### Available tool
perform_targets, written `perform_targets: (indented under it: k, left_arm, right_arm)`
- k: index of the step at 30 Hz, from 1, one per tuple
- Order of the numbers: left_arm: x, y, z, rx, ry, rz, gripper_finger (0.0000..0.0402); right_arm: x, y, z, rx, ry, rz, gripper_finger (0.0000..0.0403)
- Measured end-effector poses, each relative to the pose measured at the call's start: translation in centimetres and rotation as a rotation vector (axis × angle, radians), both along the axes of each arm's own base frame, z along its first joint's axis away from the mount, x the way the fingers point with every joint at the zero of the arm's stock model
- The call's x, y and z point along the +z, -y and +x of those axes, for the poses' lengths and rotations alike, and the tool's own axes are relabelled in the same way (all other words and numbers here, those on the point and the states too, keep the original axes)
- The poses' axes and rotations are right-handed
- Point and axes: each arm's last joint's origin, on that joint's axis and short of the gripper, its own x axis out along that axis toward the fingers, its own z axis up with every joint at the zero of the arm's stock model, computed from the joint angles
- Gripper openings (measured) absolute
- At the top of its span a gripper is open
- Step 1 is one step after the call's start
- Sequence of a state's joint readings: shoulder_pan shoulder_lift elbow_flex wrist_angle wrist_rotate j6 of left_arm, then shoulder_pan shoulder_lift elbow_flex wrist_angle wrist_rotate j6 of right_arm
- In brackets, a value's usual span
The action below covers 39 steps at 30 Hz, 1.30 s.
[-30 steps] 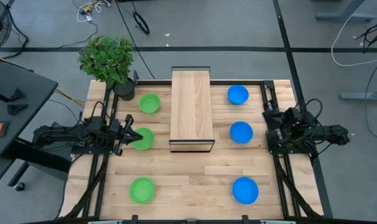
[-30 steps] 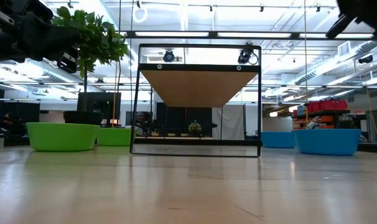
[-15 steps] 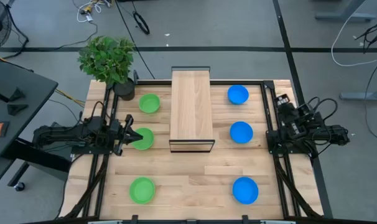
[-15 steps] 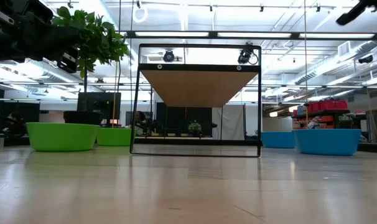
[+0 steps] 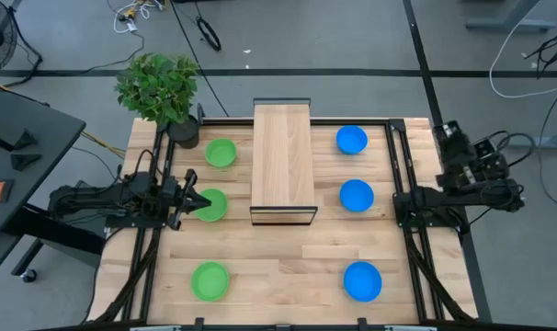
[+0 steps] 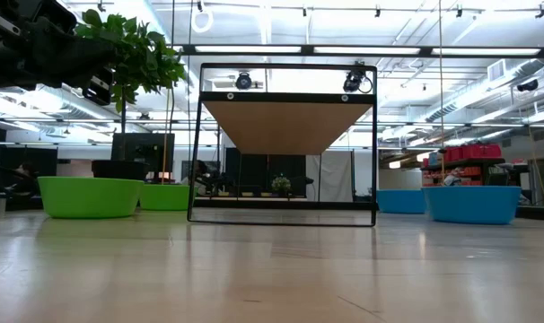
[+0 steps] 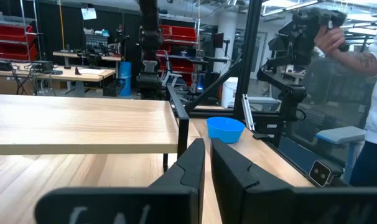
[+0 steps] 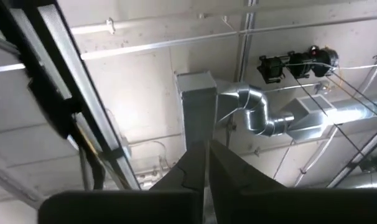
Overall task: Pick & Place Mini bowls
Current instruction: Put the top blue bowl on the shelf
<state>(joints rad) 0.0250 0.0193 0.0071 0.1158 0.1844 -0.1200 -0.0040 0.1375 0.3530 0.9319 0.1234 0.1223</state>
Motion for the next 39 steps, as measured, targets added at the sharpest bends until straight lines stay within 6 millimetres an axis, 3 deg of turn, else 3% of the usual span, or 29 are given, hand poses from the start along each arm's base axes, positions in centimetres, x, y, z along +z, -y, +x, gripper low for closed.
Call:
perform_targets:
  k: [12, 27, 39]
  left_arm:
    - [0.0, 0.0, 0.0, 0.0, 0.0, 0.0, 0.003]
    - [0.0, 0.0, 0.0, 0.0, 0.0, 0.0, 0.003]
    - [0.0, 0.0, 0.0, 0.0, 0.0, 0.0, 0.003]
  right_arm:
    - [8.1, 0.4, -0.3, -0.096, -0.082, 0.1, 0.0023]
    - [17.4, 0.4, -1.3, -0.146, -0.107, 0.094, 0.0023]
    - [22.9, 0.4, -2.2, -0.165, -0.255, 0.077, 0.0023]
